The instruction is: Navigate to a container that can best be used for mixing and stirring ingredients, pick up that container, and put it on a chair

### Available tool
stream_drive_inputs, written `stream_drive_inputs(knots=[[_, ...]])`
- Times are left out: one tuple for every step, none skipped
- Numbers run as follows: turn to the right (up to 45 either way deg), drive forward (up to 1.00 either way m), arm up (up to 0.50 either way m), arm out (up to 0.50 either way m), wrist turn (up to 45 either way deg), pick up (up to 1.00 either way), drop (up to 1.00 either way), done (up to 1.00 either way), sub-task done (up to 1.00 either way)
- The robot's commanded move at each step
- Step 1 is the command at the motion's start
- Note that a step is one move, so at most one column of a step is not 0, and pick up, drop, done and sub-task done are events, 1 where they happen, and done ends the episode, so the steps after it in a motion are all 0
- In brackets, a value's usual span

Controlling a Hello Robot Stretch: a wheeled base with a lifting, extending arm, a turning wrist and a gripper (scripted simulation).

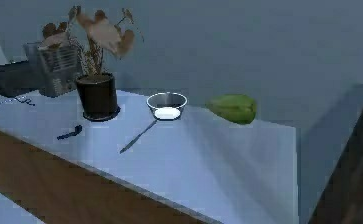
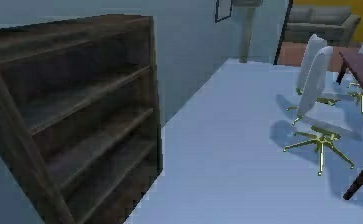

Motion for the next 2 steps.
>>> stream_drive_inputs(knots=[[45.0, 0.0, 0.0, 0.0, 0.0, 0.0, 0.0, 0.0, 0.0], [24.0, 0.0, 0.0, 0.0, 0.0, 0.0, 0.0, 0.0, 0.0]])
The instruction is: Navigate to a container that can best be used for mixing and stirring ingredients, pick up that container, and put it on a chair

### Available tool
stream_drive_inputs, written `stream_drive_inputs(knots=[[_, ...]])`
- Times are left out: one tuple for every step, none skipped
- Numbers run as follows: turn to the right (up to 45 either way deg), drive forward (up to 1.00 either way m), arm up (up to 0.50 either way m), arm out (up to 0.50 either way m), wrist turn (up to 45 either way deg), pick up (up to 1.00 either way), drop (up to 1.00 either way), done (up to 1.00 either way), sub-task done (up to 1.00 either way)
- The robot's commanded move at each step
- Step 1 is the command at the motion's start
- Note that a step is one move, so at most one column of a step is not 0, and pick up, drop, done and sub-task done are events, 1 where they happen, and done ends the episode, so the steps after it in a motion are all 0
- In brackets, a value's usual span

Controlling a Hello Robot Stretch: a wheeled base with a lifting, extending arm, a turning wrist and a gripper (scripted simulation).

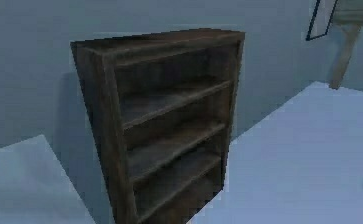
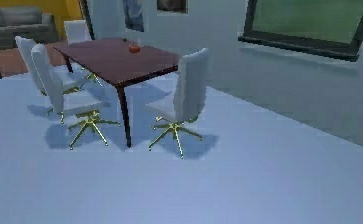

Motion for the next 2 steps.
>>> stream_drive_inputs(knots=[[0.0, 0.2, 0.0, 0.0, 0.0, 0.0, 0.0, 0.0, 0.0], [-9.0, 0.0, 0.0, 0.0, 0.0, 0.0, 0.0, 0.0, 0.0]])
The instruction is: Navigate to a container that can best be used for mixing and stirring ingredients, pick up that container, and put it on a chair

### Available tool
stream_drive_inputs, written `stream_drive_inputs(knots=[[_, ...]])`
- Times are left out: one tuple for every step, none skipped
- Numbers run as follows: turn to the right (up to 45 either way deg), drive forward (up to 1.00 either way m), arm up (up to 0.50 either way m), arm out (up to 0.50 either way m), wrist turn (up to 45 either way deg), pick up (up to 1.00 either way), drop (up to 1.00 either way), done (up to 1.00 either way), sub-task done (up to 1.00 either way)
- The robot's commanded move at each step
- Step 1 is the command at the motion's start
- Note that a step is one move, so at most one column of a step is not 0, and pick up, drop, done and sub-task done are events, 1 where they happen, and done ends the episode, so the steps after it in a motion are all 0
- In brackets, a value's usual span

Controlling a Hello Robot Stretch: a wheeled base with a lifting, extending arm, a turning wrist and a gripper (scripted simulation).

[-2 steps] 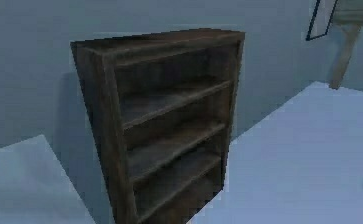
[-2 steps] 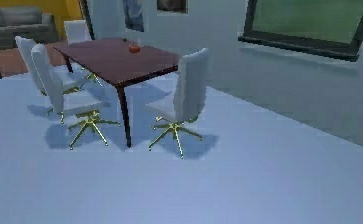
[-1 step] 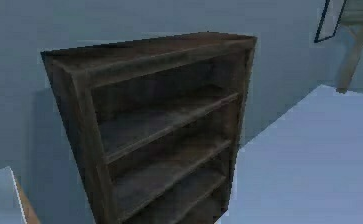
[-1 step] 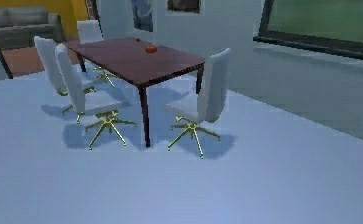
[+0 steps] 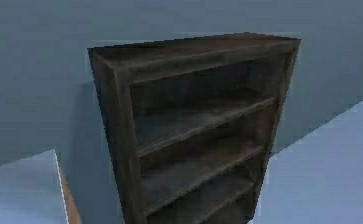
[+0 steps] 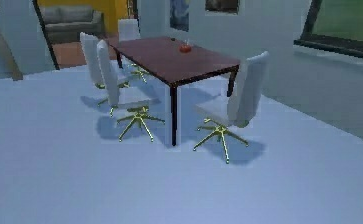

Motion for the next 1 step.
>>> stream_drive_inputs(knots=[[0.0, 0.2, 0.0, 0.0, 0.0, 0.0, 0.0, 0.0, 0.0]])
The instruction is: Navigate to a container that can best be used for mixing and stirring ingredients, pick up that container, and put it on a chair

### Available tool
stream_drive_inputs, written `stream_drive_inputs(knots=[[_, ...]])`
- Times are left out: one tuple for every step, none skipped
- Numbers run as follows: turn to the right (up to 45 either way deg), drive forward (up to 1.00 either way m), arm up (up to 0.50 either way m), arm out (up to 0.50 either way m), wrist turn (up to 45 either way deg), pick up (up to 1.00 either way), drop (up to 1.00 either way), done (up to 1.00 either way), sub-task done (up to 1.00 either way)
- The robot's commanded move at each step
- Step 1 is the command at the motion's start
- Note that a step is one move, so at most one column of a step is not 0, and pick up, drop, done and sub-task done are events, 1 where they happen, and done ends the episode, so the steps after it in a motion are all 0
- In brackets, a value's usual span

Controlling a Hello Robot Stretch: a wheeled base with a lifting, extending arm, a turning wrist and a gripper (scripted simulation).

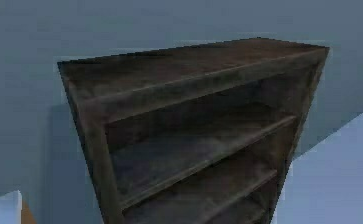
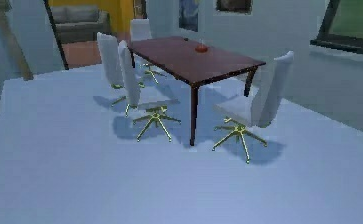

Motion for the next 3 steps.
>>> stream_drive_inputs(knots=[[-45.0, 0.0, 0.0, 0.0, 0.0, 0.0, 0.0, 0.0, 0.0], [-45.0, 0.0, 0.0, 0.0, 0.0, 0.0, 0.0, 0.0, 0.0], [-45.0, 0.0, 0.0, 0.0, 0.0, 0.0, 0.0, 0.0, 0.0]])
